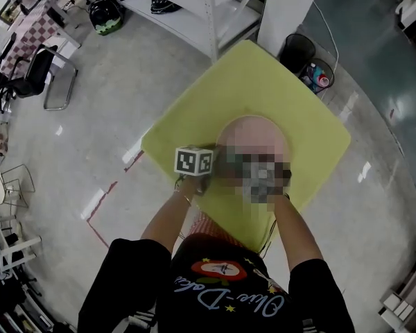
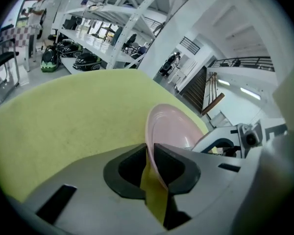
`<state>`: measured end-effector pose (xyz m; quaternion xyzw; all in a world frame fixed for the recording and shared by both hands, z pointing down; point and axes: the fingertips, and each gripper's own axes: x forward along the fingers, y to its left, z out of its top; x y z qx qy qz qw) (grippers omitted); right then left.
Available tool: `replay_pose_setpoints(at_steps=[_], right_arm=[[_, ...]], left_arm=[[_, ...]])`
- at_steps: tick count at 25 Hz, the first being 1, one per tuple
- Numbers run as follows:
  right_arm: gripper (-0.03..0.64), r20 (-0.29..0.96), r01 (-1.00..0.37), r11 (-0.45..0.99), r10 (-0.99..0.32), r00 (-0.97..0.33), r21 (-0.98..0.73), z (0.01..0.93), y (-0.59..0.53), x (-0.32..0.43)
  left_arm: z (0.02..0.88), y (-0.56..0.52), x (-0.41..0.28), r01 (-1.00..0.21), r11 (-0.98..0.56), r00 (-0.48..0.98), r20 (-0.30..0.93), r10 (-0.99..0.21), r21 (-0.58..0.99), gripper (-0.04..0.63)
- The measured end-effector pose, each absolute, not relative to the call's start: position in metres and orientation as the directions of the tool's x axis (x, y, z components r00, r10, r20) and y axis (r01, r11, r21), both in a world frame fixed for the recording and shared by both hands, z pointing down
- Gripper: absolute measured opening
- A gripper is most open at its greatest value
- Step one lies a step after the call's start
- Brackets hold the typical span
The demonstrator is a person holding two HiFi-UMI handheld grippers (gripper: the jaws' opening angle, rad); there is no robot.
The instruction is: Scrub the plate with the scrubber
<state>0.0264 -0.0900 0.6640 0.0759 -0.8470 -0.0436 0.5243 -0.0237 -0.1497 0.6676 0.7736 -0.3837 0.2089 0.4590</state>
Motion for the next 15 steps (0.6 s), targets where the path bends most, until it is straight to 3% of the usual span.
replay_pose_setpoints(at_steps=[5, 11, 15], right_arm=[[0.064, 0.876, -0.041, 0.991, -0.134, -0.464, 0.130, 0.665, -0.063, 0.019], [0.066, 0.848, -0.108, 0.994, -0.070, -0.526, 0.014, 0.653, -0.046, 0.022], [0.064, 0.807, -0.212, 0.977, -0.126, -0.577, 0.001, 0.635, -0.067, 0.032]], left_arm=[[0.670, -0.147, -0.029, -0.831, -0.266, 0.556, 0.702, -0.445, 0.489, 0.037], [0.670, -0.146, -0.030, -0.865, -0.260, 0.502, 0.733, -0.460, 0.429, 0.032], [0.670, -0.145, -0.030, -0.868, -0.276, 0.496, 0.749, -0.438, 0.413, 0.032]])
